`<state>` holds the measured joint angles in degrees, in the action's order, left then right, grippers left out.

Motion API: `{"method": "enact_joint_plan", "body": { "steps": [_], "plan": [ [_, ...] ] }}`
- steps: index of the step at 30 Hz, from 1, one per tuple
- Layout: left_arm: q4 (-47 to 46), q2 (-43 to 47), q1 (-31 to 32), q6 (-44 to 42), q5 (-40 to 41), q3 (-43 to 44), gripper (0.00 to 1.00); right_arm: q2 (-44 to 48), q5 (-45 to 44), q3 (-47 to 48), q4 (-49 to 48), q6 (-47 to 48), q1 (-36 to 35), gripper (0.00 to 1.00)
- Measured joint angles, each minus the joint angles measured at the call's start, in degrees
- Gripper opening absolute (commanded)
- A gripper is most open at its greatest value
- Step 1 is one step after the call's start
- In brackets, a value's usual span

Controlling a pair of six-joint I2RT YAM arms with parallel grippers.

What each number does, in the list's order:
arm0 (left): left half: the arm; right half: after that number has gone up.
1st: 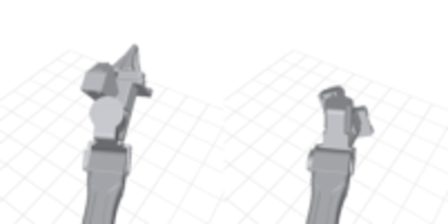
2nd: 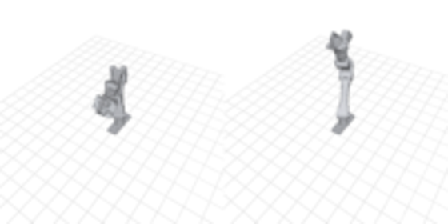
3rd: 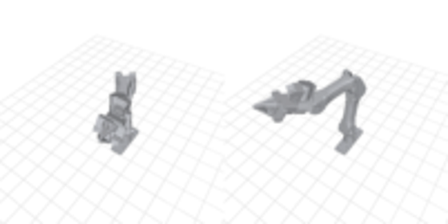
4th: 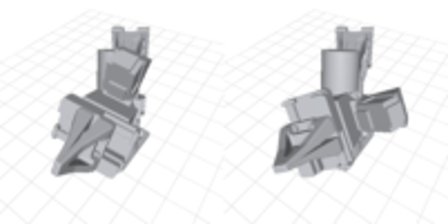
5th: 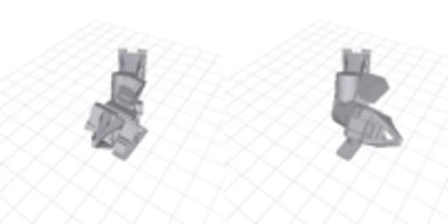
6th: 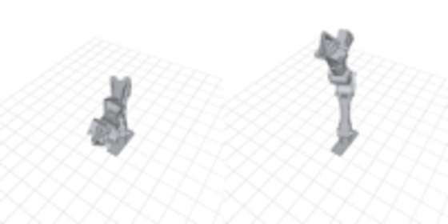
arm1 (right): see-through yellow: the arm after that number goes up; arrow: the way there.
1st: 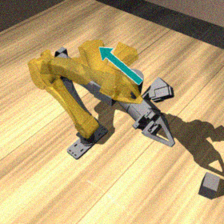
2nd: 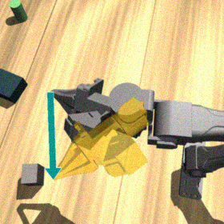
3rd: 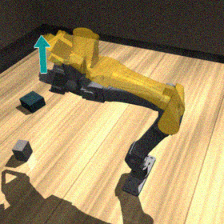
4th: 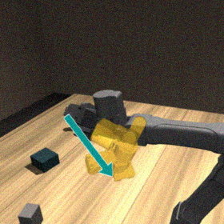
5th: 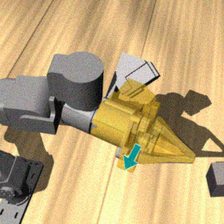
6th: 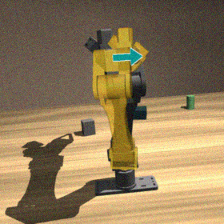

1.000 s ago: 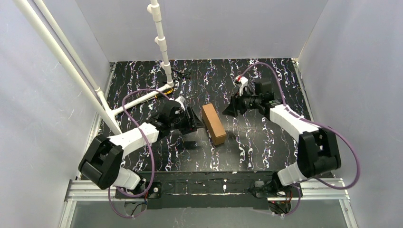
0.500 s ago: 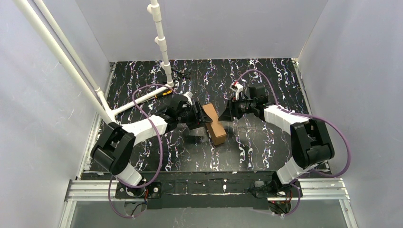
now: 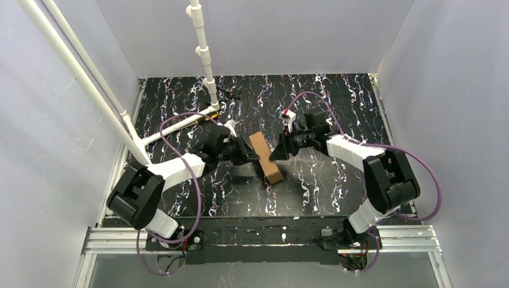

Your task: Fold the paper box

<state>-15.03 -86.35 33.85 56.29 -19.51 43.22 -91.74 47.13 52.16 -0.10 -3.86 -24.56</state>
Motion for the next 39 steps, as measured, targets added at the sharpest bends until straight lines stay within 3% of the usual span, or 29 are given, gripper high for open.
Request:
{"method": "enact_joint_plan", "body": {
  "steps": [9, 16, 19, 24, 26, 35, 39],
  "plan": [
    [3.0, 5.0, -2.2, -0.9, 2.1, -11.0, 0.17, 3.3, 1.0, 0.3, 2.5, 5.2, -0.7, 0.67],
    [5.8, 6.3, -3.4, -2.5, 2.5, -12.2, 0.19, 3.7, 0.2, 1.2, 7.3, 11.8, -0.1, 0.67],
    [8.3, 6.3, -3.4, -3.4, 3.0, -10.8, 0.10, 3.7, -1.4, 1.5, 8.8, 13.7, 1.0, 0.63],
    [10.1, 5.0, -3.4, -4.2, 3.5, -8.4, 0.04, 3.6, -9.9, 1.6, 9.0, 14.4, 2.1, 0.35],
    [10.6, 2.8, -3.4, -4.4, 3.4, -6.8, 0.03, 3.2, -13.2, 1.6, 9.0, 14.1, 1.9, 0.30],
    [11.1, -11.0, -2.6, -5.0, 1.9, 4.4, 0.03, -4.5, -24.7, 2.0, 9.4, 13.9, -6.7, 0.26],
    [12.8, -17.5, -2.4, -5.6, 1.1, 11.9, 0.03, -5.0, -27.7, 2.3, 10.7, 14.5, -6.2, 0.26]
  ]
}}
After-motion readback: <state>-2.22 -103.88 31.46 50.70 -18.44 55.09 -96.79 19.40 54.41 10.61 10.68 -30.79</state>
